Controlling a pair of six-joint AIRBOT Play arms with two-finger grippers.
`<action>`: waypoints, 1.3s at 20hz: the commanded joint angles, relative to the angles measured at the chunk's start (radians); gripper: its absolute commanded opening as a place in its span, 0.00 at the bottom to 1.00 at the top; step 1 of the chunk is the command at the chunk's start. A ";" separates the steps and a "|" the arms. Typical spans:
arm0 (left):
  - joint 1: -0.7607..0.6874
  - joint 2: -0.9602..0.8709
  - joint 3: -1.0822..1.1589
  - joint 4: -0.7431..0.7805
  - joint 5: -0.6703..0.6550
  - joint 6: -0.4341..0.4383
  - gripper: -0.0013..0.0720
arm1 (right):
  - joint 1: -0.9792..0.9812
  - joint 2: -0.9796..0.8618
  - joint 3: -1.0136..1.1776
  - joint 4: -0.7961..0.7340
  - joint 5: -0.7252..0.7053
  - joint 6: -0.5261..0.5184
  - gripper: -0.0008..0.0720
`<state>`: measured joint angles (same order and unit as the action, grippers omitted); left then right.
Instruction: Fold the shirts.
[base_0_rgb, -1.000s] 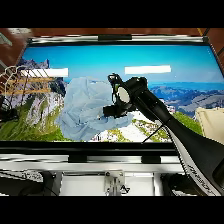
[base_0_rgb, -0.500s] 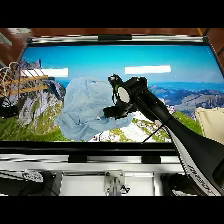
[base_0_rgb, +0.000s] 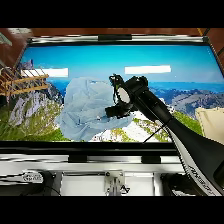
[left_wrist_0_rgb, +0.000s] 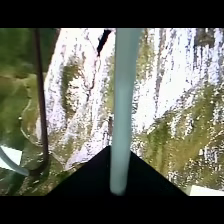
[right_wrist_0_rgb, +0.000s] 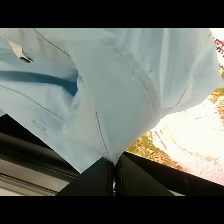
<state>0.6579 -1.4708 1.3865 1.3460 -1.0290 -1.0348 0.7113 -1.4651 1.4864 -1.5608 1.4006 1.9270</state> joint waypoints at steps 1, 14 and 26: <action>-0.002 0.080 0.099 0.040 -0.077 -0.074 0.09 | -0.018 0.035 0.000 -0.065 0.009 -0.003 0.09; -0.660 0.552 -0.085 0.113 -0.436 -0.196 0.08 | -0.196 0.157 0.000 -0.062 -0.065 -0.031 0.09; -1.217 0.999 -0.647 0.267 -0.594 -0.154 0.08 | -0.197 0.157 0.000 -0.189 -0.078 -0.033 0.09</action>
<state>-0.4595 -0.5022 0.7860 1.5616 -1.5867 -1.2007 0.5144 -1.3083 1.4864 -1.7039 1.3342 1.8946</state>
